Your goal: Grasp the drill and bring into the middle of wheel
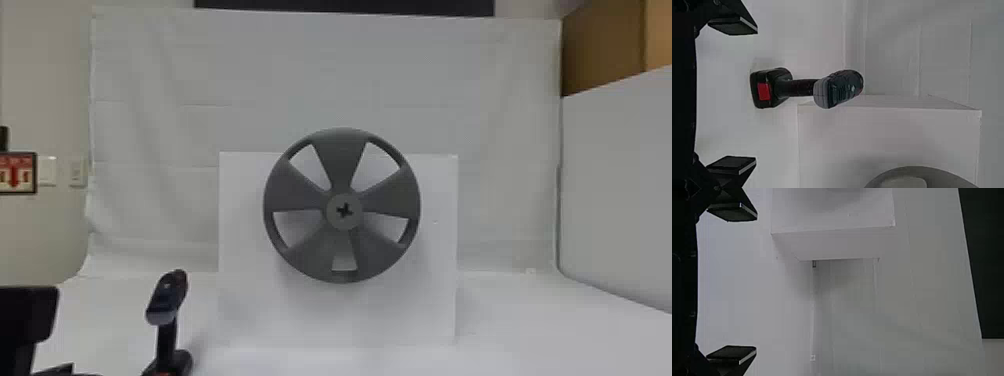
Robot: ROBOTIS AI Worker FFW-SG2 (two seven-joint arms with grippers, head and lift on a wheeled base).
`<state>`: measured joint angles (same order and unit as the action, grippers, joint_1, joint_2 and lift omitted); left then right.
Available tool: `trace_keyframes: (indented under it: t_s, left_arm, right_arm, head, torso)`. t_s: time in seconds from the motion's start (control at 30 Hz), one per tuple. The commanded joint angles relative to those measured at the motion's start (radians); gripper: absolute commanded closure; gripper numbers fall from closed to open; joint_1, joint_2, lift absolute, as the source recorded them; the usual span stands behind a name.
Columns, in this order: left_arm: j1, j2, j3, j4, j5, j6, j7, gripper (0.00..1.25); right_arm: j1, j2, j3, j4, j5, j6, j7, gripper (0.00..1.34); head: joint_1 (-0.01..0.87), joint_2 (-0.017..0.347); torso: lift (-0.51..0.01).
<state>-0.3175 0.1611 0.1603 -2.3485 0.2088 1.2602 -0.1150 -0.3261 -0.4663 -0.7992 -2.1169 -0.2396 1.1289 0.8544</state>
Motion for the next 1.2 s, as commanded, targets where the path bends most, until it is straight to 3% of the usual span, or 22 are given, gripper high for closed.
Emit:
trace_keyframes:
  t_s: [0.0, 0.43, 0.67, 1.17]
  left_arm:
    - [0.000, 0.000, -0.002, 0.000, -0.003, 0.001, 0.000, 0.12]
    - [-0.002, 0.000, -0.008, 0.000, -0.019, -0.001, 0.000, 0.12]
    - [-0.017, -0.003, -0.035, 0.009, -0.077, -0.021, 0.000, 0.12]
    - [-0.025, -0.021, -0.087, 0.195, -0.002, -0.242, 0.078, 0.12]
  right_arm:
    - [-0.001, 0.000, 0.003, 0.000, 0.002, 0.000, 0.000, 0.11]
    - [-0.004, 0.000, 0.008, 0.000, 0.008, 0.006, 0.000, 0.11]
    - [-0.007, 0.006, 0.014, 0.000, 0.019, 0.006, 0.000, 0.11]
    - [-0.008, 0.011, 0.020, 0.002, 0.026, 0.006, 0.000, 0.11]
  head:
    - [0.000, 0.000]
    - [0.000, 0.000]
    - [0.000, 0.000]
    - [0.000, 0.000]
  torso:
    - [-0.406]
    - [-0.406]
    - [-0.406]
    - [-0.406]
